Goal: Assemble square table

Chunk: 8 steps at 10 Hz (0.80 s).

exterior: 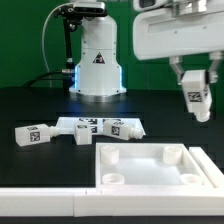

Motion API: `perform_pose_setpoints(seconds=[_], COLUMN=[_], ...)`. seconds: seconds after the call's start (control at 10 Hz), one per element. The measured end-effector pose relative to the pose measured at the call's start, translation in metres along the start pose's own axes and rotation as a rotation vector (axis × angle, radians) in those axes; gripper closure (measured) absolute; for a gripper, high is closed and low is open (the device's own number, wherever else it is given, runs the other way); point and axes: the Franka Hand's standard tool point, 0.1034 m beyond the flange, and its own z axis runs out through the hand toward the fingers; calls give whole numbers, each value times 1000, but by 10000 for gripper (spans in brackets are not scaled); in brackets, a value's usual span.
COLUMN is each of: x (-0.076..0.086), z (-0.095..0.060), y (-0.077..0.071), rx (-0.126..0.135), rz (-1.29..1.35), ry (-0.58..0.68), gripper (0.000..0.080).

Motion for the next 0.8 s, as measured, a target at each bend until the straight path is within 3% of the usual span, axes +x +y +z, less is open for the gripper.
perform_pose_setpoints(seconds=[0.3,0.5,0.8], x=[2,33,34], z=[0,1,5], y=[1,-1,-5], rx=[-2,8,16], rz=[-65,-335,-376], ry=[3,38,41], gripper=[514,514,514])
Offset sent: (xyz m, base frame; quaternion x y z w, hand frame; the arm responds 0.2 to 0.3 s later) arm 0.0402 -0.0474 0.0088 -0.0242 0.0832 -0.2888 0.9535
